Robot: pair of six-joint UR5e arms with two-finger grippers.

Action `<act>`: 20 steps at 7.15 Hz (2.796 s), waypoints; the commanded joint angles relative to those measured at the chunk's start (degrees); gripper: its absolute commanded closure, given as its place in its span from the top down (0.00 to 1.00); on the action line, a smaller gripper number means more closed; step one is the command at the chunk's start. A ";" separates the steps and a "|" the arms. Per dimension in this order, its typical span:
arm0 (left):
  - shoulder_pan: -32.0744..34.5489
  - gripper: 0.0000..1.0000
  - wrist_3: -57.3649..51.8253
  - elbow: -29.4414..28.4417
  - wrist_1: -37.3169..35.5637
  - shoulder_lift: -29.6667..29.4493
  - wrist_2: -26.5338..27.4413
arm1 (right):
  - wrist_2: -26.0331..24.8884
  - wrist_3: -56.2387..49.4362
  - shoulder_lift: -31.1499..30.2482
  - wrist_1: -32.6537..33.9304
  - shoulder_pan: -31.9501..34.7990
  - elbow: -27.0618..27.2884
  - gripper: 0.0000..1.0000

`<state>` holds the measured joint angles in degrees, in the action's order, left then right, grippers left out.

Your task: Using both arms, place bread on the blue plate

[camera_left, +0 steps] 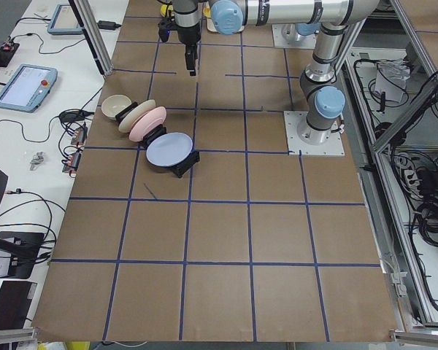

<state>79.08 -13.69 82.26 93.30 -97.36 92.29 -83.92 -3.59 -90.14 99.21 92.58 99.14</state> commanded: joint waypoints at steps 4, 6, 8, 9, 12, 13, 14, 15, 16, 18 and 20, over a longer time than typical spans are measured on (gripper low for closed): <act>-15.25 1.00 -25.73 -0.35 -13.88 -8.95 0.52 | -0.72 -7.28 0.67 2.48 -6.32 1.74 1.00; -18.61 1.00 -31.12 -0.35 -19.88 -14.59 -0.09 | -0.72 -15.18 0.24 6.40 -14.67 7.00 1.00; -19.22 1.00 -32.27 -0.35 -26.29 -20.91 -1.66 | -1.07 -21.69 0.06 13.08 -19.87 13.07 1.00; -19.93 1.00 -32.28 -0.43 -26.67 -22.86 -4.03 | -0.81 -25.29 0.06 16.25 -23.20 16.31 1.00; -21.07 1.00 -32.10 -0.43 -26.76 -25.77 -5.01 | -0.90 -30.07 0.58 27.50 -26.13 24.50 1.00; -21.25 1.00 -31.49 -0.35 -26.76 -25.95 -6.67 | -0.98 -29.99 0.58 27.70 -26.13 25.30 1.00; -21.34 1.00 -31.49 -0.26 -26.76 -26.04 -6.69 | -1.07 -29.99 0.58 27.79 -26.13 25.92 1.00; -21.25 1.00 -31.31 -0.26 -26.68 -26.30 -6.69 | -1.16 -30.07 0.58 27.79 -26.57 26.71 1.00; -21.34 1.00 -31.40 -0.26 -26.68 -26.48 -6.69 | -1.07 -30.07 0.76 27.79 -26.92 27.85 1.00; -21.34 1.00 -31.23 -0.26 -26.68 -26.83 -6.77 | -1.07 -32.16 4.60 33.04 -28.84 28.56 1.00; -21.95 0.90 -29.91 0.88 -26.24 -27.27 -7.82 | -1.25 -38.07 4.29 32.54 -32.71 28.21 1.00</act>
<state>57.52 -44.26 82.43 66.88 -124.42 85.11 -85.03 -39.39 -85.66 131.78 61.77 127.45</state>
